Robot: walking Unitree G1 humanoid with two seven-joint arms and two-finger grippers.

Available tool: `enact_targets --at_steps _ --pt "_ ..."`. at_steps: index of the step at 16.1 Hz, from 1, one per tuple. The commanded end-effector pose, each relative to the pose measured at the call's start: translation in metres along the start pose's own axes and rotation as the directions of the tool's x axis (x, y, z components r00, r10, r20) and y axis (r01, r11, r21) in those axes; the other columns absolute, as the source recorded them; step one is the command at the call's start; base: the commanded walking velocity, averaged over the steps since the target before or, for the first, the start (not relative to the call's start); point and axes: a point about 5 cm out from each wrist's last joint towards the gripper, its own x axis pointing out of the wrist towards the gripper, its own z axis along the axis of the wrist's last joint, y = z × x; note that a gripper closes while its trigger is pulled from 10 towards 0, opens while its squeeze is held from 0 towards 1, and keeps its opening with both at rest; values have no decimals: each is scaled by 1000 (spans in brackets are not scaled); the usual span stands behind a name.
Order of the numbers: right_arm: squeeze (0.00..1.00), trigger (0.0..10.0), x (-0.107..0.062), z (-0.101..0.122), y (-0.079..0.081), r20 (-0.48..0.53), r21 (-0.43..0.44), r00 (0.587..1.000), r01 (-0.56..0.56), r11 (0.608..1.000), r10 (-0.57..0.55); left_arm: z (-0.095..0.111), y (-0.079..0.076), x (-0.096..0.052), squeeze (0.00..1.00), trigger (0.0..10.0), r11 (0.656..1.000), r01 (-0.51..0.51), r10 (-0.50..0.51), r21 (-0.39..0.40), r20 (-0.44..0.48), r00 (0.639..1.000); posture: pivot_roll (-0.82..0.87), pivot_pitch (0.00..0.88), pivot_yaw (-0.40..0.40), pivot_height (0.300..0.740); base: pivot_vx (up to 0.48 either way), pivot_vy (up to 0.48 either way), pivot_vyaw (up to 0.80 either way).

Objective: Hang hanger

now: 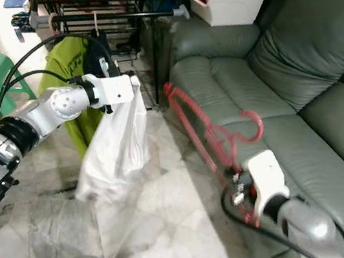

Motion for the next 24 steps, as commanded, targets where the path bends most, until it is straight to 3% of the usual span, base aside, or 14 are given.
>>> enact_targets --at_steps 1,8,14,16,19,24 --pt "0 10000 -2 -2 6 -18 18 997 -76 997 76 11 17 4 0 10000 998 -60 59 19 48 997 -103 0 32 740 0 0 0" --pt "0 10000 5 -29 20 -124 110 978 -153 982 167 18 25 6 0 10000 996 -87 88 -10 98 991 -94 0 24 740 0 0 0" --pt "0 10000 0 -45 19 -198 142 966 -140 980 167 26 32 7 0 10000 994 -109 111 -26 148 983 -99 0 21 740 0 0 0" --pt "0 10000 6 -51 10 -214 192 973 -43 980 85 38 38 9 0 10000 994 -105 111 -38 208 972 -92 0 16 740 0 0 0" --pt "0 10000 19 -48 -8 -187 229 980 116 966 -73 51 32 7 0 10000 998 -47 56 -35 294 954 -81 0 11 740 0 0 0" --pt "0 10000 24 -41 -14 -159 214 983 126 969 -93 56 15 5 0 10000 999 22 -7 -39 347 938 -75 0 6 740 0 0 0"
